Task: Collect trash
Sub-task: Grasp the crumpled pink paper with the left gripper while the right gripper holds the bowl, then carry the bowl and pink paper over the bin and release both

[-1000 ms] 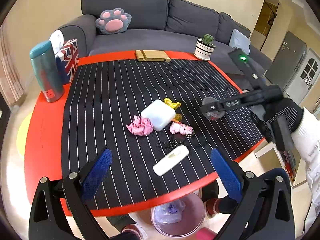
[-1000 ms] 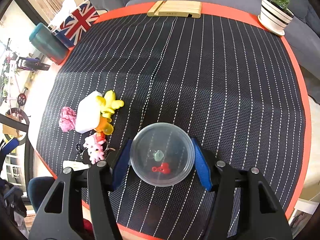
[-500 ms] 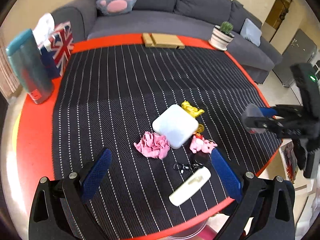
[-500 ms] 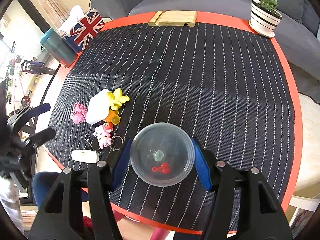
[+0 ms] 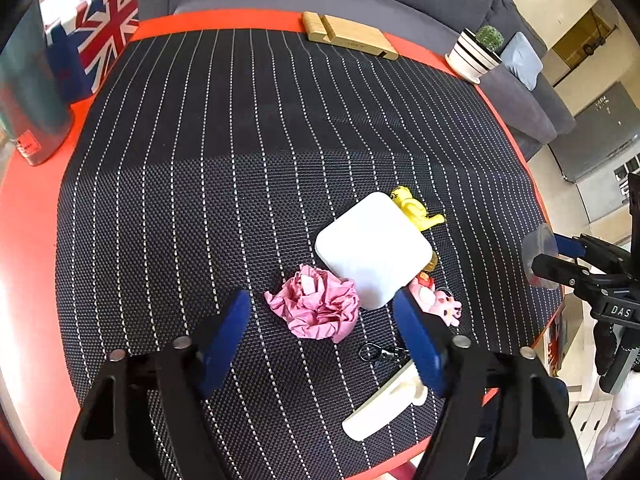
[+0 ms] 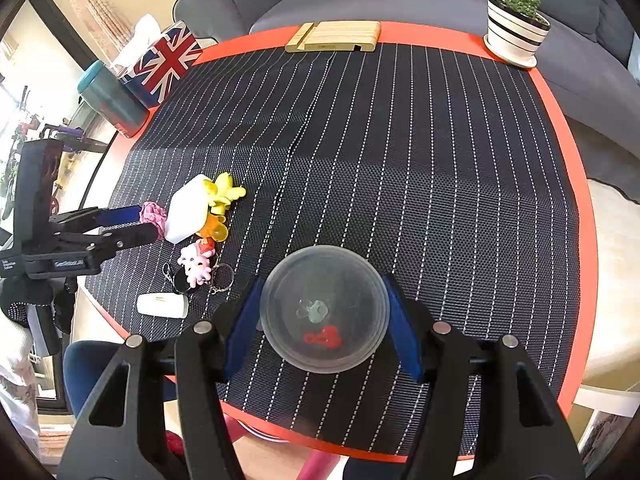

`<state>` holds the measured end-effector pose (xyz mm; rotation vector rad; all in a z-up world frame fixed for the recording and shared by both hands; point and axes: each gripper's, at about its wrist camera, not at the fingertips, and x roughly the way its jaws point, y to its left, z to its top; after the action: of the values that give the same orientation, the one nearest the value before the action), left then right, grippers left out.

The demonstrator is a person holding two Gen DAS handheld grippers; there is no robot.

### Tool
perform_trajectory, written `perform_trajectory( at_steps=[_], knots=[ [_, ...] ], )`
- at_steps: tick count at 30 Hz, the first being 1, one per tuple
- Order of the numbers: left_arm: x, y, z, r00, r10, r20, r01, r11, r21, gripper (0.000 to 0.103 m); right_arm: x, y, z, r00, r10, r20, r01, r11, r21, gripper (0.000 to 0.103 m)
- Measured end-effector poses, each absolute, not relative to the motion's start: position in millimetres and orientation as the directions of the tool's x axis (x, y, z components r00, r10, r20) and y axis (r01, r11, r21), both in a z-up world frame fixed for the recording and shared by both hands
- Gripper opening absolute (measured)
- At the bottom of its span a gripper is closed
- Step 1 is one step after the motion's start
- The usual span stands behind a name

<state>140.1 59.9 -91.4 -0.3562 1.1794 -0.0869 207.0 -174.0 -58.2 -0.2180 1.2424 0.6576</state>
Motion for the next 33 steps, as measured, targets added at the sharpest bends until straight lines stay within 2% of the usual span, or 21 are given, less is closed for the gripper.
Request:
perform_trajectory(
  at_steps=[1,3,9,15,21,33],
  knots=[
    [140,60,-93,0.38,-0.254,-0.889,-0.121,0.94,-0.32,0.062,207,-174,-59,0.168,0.343,-0.924,-0.572,0.797,0.192,0.06],
    [140,60,-95,0.373,-0.257,-0.892,-0.123,0.939,-0.322,0.047,206,-173,-59,0.166,0.345,-0.924,-0.574,0.796,0.194,0.059],
    [139,60,-91,0.401,-0.254,-0.88,-0.11,0.941,-0.321,0.035,205,-171,-56,0.175,0.353,-0.919,-0.577,0.793,0.195,0.06],
    [125,54,-79,0.445,-0.224,-0.867,-0.079,0.955,-0.287,0.035,198,-172,-53,0.186,0.36,-0.914,-0.578,0.792,0.195,0.059],
    [96,42,-54,0.52,-0.149,-0.841,-0.042,0.979,-0.199,0.035,179,-174,-39,0.227,0.382,-0.896,-0.592,0.784,0.185,0.059],
    [22,0,-10,0.643,-0.076,-0.762,0.024,0.997,-0.079,0.035,104,-193,-16,0.306,0.435,-0.847,-0.635,0.756,0.158,0.059]
  ],
)
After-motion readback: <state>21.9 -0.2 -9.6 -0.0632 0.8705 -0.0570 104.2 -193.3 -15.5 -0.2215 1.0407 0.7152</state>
